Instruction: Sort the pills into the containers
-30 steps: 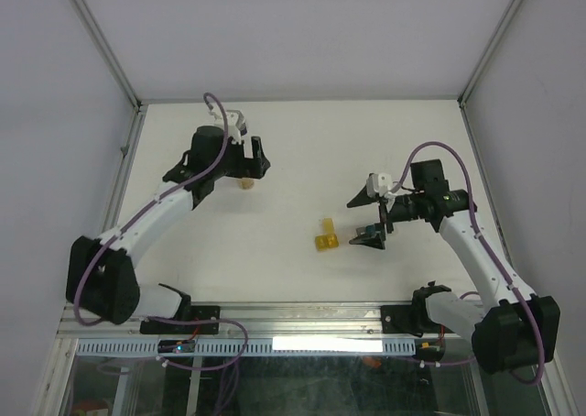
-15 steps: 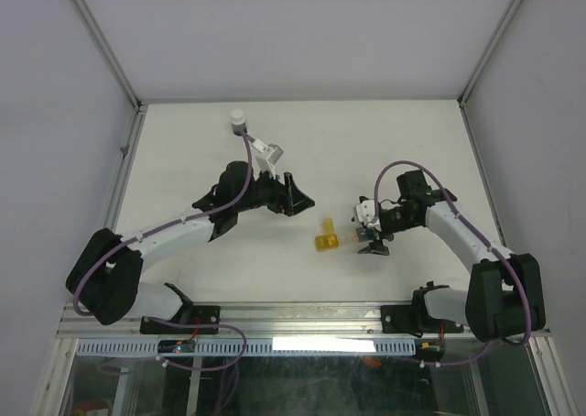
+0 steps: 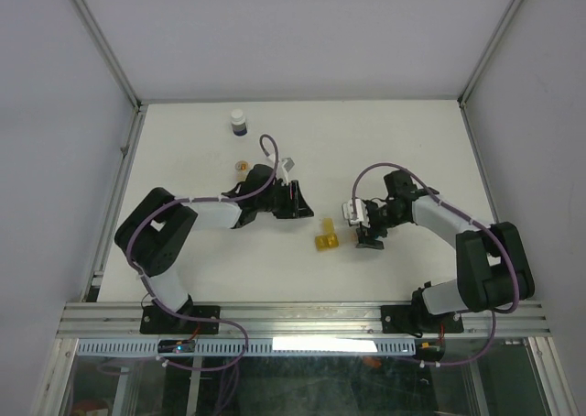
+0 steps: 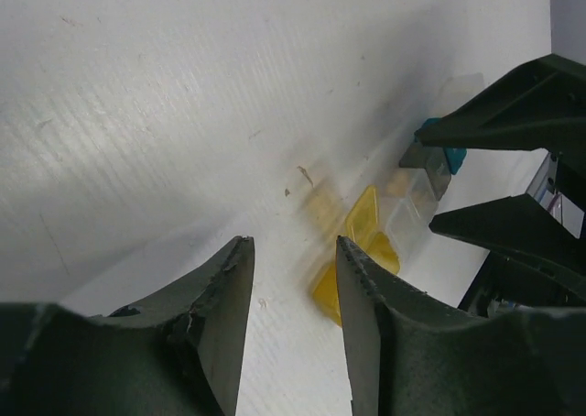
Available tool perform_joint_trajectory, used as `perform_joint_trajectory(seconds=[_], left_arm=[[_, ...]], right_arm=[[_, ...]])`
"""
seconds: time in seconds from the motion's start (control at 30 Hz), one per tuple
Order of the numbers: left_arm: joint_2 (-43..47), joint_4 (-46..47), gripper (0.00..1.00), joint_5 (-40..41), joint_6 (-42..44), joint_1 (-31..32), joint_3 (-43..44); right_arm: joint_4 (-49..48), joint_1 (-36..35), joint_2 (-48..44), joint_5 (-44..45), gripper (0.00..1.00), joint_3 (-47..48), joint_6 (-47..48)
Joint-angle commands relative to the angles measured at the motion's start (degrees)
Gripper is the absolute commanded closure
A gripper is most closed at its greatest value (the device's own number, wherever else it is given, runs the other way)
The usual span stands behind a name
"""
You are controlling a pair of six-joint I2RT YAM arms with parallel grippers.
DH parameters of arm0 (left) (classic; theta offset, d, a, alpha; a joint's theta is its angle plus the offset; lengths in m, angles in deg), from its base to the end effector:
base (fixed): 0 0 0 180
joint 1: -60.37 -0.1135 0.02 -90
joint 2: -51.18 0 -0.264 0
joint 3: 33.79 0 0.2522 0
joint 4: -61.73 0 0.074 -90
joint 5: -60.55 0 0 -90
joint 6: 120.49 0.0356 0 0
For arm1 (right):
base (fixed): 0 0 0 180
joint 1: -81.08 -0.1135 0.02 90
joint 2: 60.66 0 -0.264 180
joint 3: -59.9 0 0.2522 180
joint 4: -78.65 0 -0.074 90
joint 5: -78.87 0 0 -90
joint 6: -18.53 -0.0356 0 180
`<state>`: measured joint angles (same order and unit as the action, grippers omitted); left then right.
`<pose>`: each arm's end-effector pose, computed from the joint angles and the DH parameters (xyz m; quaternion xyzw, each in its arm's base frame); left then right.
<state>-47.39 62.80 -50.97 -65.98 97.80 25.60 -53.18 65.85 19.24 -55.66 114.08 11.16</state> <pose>0.2614 -0.2165 0.1491 0.0966 0.8819 -0.3904 0.2459 0.2139 0.0841 0.1685 -0.7257 0.5620 0.2402 0.3160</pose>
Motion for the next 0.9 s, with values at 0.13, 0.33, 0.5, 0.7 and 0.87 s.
perform_joint_trajectory(seconds=[0.13, 0.33, 0.5, 0.7, 0.87], left_arm=[[-4.4, -1.7, 0.65, 3.1, -1.0, 2.6, 7.4], [-7.4, -2.0, 0.67, 3.0, -1.0, 3.8, 9.3], [-9.4, -2.5, 0.69, 2.5, -0.7, 5.1, 11.5], [-9.1, -2.3, 0.72, 1.6, -0.6, 6.8, 12.0], [-6.5, -1.4, 0.74, 0.8, -0.5, 8.0, 11.4]], right_arm=[[-1.6, -0.9, 2.1, 1.7, 0.25, -0.3, -0.3], [-1.4, -1.3, 2.5, 2.6, 0.31, -0.8, 0.4], [1.1, -1.7, 3.1, 2.2, 0.37, -0.3, 1.8], [1.2, -2.1, 3.8, 2.8, 0.43, -0.1, 1.5], [0.8, -2.5, 4.7, 3.8, 0.51, 0.5, -0.2]])
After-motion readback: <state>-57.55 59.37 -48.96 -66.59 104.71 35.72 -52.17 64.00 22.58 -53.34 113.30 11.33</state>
